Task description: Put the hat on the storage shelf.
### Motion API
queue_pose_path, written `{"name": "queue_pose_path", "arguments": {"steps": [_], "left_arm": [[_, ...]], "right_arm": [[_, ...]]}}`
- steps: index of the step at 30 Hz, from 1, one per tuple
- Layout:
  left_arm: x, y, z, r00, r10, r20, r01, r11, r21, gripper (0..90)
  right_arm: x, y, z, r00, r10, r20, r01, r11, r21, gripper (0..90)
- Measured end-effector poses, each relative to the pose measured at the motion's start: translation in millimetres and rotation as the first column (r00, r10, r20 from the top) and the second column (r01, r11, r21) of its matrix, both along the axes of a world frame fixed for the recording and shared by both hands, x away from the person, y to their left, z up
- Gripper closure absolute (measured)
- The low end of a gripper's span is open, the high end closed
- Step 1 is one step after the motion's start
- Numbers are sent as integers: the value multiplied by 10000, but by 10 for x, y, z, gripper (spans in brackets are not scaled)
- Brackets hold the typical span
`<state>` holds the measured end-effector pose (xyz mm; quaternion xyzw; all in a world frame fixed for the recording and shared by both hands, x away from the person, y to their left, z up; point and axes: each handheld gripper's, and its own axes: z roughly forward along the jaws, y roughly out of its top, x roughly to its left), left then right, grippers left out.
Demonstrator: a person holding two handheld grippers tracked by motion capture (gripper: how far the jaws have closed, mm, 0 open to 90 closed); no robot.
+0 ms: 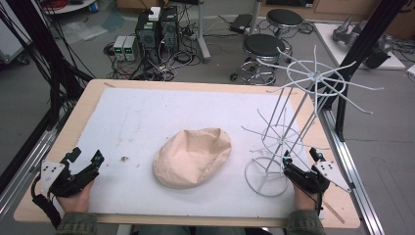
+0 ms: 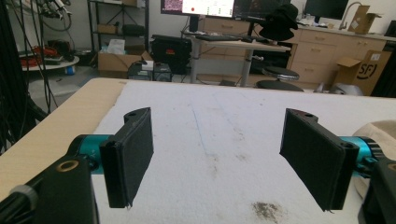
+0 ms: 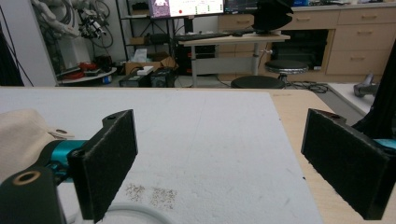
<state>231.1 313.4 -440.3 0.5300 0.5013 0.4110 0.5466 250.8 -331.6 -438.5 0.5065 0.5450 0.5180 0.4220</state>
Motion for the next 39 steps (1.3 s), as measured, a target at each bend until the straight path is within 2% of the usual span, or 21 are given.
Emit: {"name": "queue_pose_path", "arguments": {"steps": [22, 27, 32, 39], "left_arm": [[7, -2, -1, 10000, -91, 1, 91, 9999, -99, 254], [17, -34, 22, 9993, -383, 38, 384, 9991, -161, 252], [25, -73, 106, 9968, -773, 185, 778, 9965, -298, 252], [53, -238, 194, 9864, -1638, 135, 1639, 9865, -44, 252]], "right_arm": [[-4, -7, -8, 10000, -86, -33, 86, 10000, 50, 95], [-1, -12, -11, 9999, -108, -59, 108, 9999, 83, 95], [4, -12, -13, 9999, -89, -56, 90, 9999, 57, 95], [20, -4, -18, 10000, -58, -64, 58, 10000, -18, 95]]}}
